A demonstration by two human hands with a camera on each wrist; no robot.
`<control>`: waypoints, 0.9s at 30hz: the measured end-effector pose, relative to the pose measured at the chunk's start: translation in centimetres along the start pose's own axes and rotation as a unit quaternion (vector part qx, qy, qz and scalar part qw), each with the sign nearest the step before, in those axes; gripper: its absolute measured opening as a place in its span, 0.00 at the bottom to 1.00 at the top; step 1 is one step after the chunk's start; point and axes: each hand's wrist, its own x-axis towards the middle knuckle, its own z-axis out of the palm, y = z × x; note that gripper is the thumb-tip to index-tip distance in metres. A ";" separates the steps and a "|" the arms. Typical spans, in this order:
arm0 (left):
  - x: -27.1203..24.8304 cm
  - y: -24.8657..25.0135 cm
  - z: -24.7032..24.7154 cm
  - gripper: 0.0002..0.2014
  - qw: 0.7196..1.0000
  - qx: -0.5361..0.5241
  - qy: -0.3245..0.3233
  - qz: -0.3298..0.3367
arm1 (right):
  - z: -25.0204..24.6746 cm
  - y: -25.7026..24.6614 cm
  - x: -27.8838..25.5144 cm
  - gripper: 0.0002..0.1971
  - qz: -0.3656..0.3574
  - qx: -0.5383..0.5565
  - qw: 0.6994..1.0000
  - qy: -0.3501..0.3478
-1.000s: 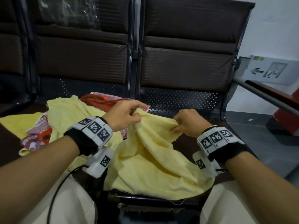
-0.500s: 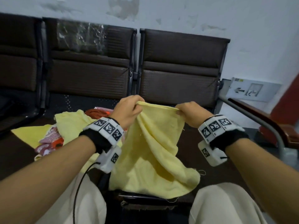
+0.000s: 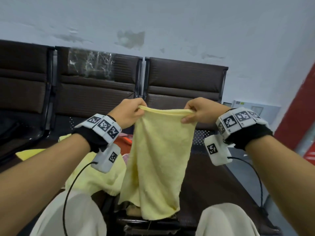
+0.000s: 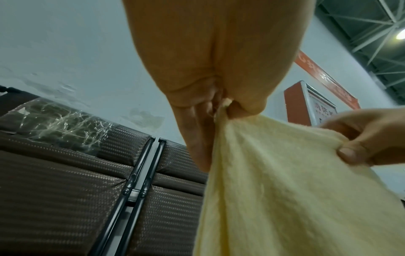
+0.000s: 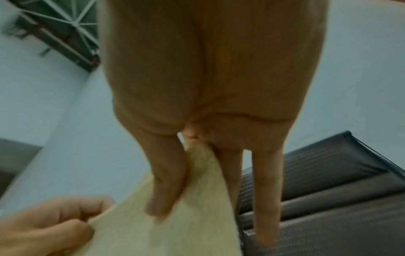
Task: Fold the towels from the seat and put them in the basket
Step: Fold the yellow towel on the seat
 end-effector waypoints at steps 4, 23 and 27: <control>2.6 -0.4 0.6 0.09 1.000 0.010 -0.015 -0.024 | 0.8 1.1 1.4 0.07 0.010 0.064 0.997 0.046; -7.8 1.6 8.2 0.12 0.986 -0.157 -0.020 -0.050 | 12.0 3.8 -8.7 0.03 0.013 0.210 0.971 0.112; -13.4 0.4 11.0 0.13 0.976 -0.162 -0.130 -0.066 | 16.1 4.8 -12.2 0.04 0.044 0.214 0.976 -0.010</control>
